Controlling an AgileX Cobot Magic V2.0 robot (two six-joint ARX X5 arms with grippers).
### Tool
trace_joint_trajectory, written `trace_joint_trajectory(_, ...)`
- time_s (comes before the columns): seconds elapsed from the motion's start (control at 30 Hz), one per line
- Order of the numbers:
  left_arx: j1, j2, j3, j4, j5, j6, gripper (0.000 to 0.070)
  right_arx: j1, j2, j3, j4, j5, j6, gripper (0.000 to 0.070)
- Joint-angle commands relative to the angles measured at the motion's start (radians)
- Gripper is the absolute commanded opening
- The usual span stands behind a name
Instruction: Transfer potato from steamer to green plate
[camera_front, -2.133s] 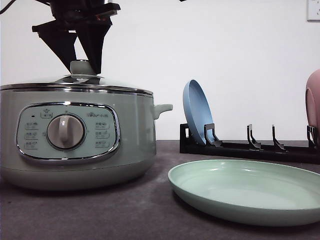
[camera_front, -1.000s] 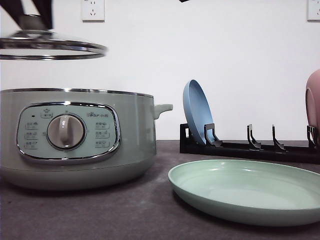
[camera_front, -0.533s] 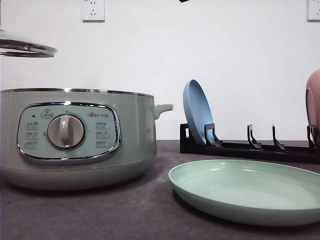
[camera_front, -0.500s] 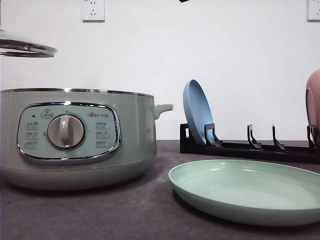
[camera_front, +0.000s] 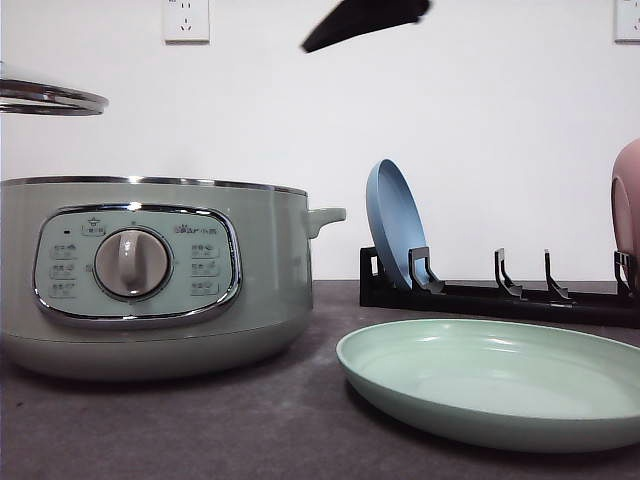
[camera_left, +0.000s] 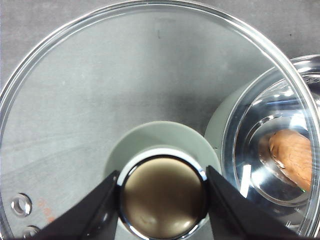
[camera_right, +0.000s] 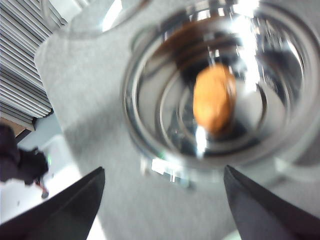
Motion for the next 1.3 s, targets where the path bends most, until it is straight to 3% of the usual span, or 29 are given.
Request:
trace_joint_trajectory(0.0, 0.003, -0.005, 0.029, 0.028, -0.002, 0.004, 0.0000, 0.022, 0.095, 0.093, -0.021, 0.016, -0.017, 0.0485)
trace_joint_trajectory(0.17, 0.004, -0.005, 0.029, 0.031, -0.002, 0.005, 0.0001, 0.059, 0.284, 0.300, -0.089, 0.085, -0.055, 0.0546)
trace_joint_trajectory(0.43, 0.010, -0.005, 0.029, 0.031, -0.002, 0.005, 0.0001, 0.108, 0.496, 0.497, -0.103, 0.192, -0.069, 0.0549)
trace_joint_trajectory(0.83, 0.009, -0.005, 0.029, 0.038, -0.002, 0.005, 0.0000, 0.151, 0.617, 0.507, -0.043, 0.329, -0.080, 0.0549)
trace_joint_trajectory(1.27, 0.009, -0.005, 0.029, 0.037, -0.002, 0.005, 0.0001, 0.162, 0.686, 0.507, -0.021, 0.382, -0.086, 0.0550)
